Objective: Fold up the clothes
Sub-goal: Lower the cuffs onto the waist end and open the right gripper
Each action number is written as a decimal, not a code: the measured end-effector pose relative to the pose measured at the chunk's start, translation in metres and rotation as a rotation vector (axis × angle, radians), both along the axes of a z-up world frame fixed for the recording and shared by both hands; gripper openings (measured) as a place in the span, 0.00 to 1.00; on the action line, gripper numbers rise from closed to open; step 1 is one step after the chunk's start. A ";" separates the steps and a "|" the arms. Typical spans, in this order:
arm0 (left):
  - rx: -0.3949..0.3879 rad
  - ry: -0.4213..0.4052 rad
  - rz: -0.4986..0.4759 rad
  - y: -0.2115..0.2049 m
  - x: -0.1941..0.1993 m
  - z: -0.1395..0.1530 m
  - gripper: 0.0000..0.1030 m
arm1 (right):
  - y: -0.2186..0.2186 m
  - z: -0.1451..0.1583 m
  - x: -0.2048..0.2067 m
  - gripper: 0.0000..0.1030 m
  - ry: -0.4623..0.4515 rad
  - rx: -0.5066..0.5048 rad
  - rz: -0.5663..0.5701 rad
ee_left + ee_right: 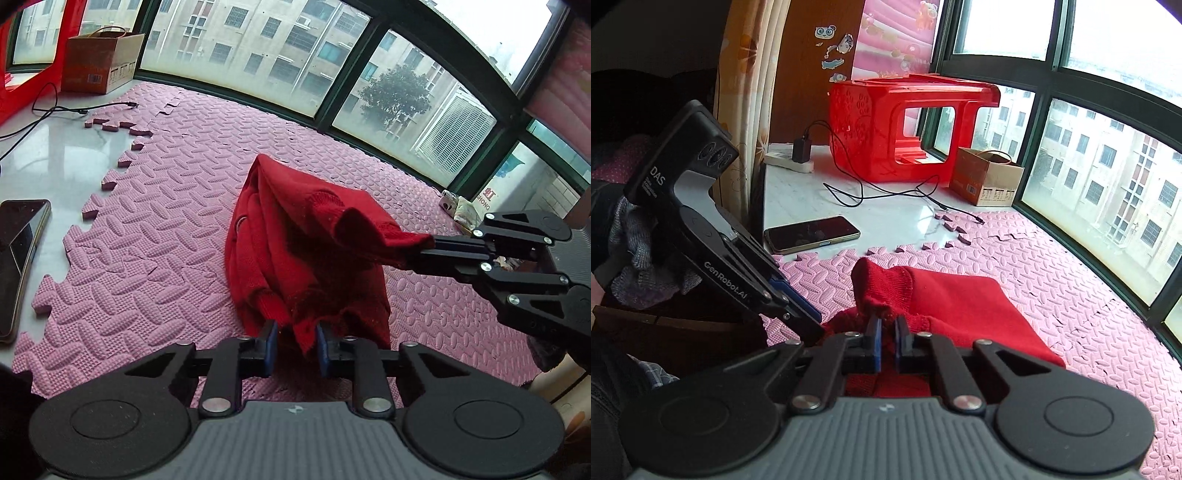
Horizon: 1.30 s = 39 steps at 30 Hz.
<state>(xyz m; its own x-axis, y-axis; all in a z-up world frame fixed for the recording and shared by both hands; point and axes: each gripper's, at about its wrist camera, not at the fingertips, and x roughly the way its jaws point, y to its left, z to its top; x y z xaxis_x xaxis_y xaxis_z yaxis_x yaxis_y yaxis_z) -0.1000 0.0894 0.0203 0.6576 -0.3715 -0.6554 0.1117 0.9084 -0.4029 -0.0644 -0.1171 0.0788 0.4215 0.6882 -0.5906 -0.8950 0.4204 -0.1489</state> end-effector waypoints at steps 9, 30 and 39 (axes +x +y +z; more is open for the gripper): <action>0.020 -0.010 0.019 0.008 0.004 0.000 0.10 | 0.004 -0.034 -0.019 0.05 0.037 -0.072 0.066; -0.005 -0.044 0.010 -0.018 0.054 -0.002 0.13 | 0.011 -0.048 -0.018 0.07 0.024 -0.113 0.087; -0.010 -0.073 -0.006 -0.016 0.049 0.001 0.15 | -0.010 -0.024 -0.003 0.58 0.100 -0.010 -0.007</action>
